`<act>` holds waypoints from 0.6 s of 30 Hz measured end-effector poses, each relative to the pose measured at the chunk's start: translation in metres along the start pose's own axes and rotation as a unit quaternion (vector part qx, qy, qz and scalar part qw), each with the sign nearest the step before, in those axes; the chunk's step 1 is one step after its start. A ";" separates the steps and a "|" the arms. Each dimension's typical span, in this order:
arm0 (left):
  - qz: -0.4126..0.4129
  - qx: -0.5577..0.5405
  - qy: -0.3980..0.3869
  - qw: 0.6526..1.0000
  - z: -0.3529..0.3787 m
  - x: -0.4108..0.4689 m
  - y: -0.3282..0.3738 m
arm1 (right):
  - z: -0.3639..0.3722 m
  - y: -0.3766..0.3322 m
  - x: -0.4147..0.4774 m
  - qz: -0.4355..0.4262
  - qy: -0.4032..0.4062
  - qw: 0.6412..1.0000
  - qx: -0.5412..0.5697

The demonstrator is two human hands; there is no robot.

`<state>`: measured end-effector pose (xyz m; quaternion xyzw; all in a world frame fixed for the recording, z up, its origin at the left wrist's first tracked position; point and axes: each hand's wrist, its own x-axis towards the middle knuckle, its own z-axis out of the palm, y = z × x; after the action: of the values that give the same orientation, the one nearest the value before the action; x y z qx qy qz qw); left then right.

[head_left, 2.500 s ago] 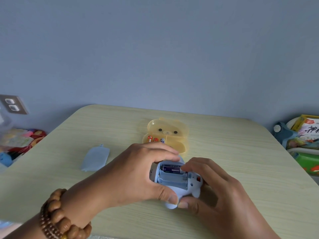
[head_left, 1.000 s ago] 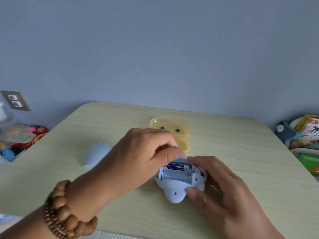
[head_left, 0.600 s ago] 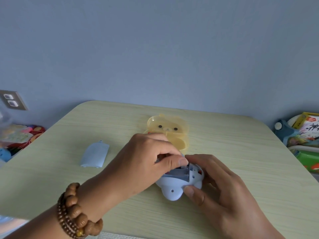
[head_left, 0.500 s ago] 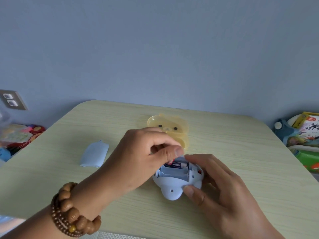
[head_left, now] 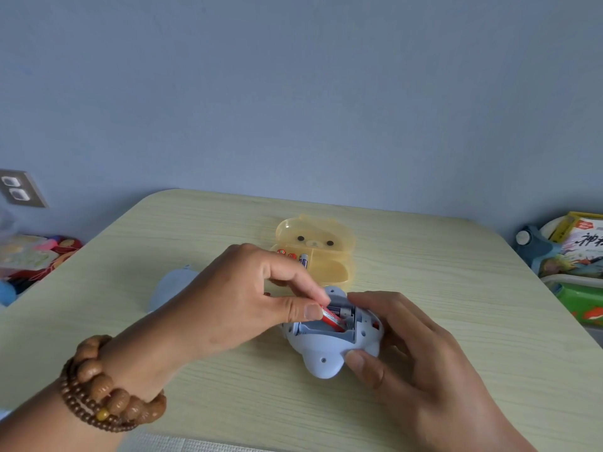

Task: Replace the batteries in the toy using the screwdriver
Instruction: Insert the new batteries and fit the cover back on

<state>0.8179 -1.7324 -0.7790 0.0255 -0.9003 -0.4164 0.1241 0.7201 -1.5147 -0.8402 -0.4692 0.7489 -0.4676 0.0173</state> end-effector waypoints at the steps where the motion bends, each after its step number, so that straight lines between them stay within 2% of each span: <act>1: -0.001 0.005 0.003 1.000 -0.001 0.000 -0.002 | 0.000 0.000 0.000 0.001 0.001 1.000 -0.001; 7: -0.001 0.022 0.009 1.000 -0.004 0.000 -0.003 | 0.000 0.000 0.000 0.004 0.000 1.000 -0.002; 18: 0.058 0.159 0.006 0.986 -0.001 0.001 0.007 | 0.000 0.001 0.000 0.013 -0.015 1.000 0.005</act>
<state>0.8179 -1.7286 -0.7726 -0.0051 -0.9541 -0.2601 0.1483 0.7191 -1.5148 -0.8406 -0.4661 0.7525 -0.4638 0.0370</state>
